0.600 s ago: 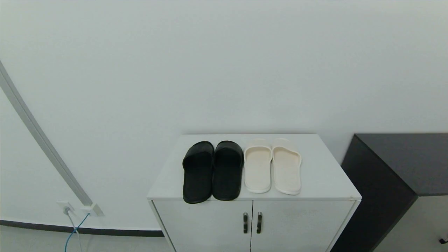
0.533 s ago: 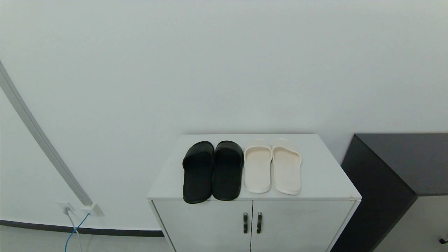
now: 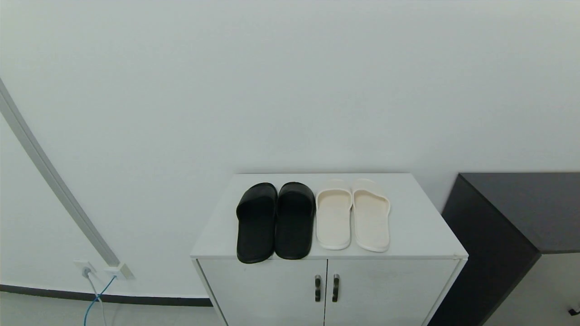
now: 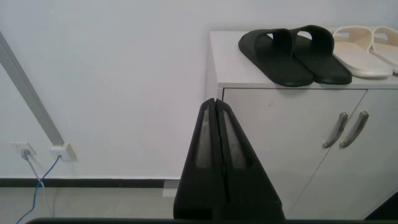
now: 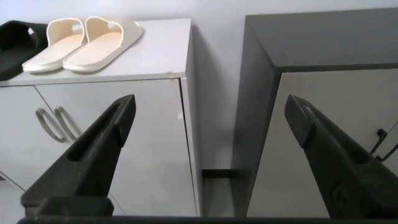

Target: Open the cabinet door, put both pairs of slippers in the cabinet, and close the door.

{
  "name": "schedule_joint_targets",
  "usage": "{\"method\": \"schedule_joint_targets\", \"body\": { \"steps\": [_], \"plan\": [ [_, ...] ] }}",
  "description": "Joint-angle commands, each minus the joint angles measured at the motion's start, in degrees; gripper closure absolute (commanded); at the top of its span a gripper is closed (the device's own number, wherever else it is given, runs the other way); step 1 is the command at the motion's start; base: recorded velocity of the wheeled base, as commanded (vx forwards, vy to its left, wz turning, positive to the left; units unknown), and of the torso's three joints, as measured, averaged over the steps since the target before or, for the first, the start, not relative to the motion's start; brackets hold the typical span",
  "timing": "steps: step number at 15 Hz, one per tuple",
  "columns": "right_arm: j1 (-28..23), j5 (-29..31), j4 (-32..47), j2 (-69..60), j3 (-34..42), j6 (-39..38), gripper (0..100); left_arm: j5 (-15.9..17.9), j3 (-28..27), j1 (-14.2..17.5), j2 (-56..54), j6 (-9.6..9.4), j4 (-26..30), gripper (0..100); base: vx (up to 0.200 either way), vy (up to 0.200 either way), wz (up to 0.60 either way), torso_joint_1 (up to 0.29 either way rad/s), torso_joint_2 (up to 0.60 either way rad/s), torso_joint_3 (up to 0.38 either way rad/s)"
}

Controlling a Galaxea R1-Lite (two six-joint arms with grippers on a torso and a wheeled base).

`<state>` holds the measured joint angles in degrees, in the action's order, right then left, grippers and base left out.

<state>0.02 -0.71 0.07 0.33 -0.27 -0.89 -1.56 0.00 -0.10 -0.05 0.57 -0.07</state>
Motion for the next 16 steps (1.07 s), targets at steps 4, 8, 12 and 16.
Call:
{"method": "schedule_joint_targets", "body": {
  "steps": [4,8,12,16],
  "plan": [
    [0.7,-3.8,2.4,12.6,-9.1,0.6,0,-0.1,0.0,0.0,0.0,0.22,0.0,100,0.000,0.000,0.00,0.000,0.00,0.000],
    [2.3,-8.5,-2.7,31.0,-12.3,1.0,0,0.1,0.0,0.0,0.0,0.04,0.0,100,0.000,0.000,0.00,0.000,0.00,0.000],
    [11.8,-7.0,-10.4,48.5,-18.3,-1.2,0,0.1,0.0,0.0,0.0,0.13,0.0,100,0.000,0.000,0.00,0.000,0.00,0.000],
    [25.8,4.1,-16.4,57.8,-21.4,-4.9,0,0.0,0.0,0.0,0.0,0.04,0.0,100,0.000,0.000,0.00,0.000,0.00,0.000]
  ]
}}
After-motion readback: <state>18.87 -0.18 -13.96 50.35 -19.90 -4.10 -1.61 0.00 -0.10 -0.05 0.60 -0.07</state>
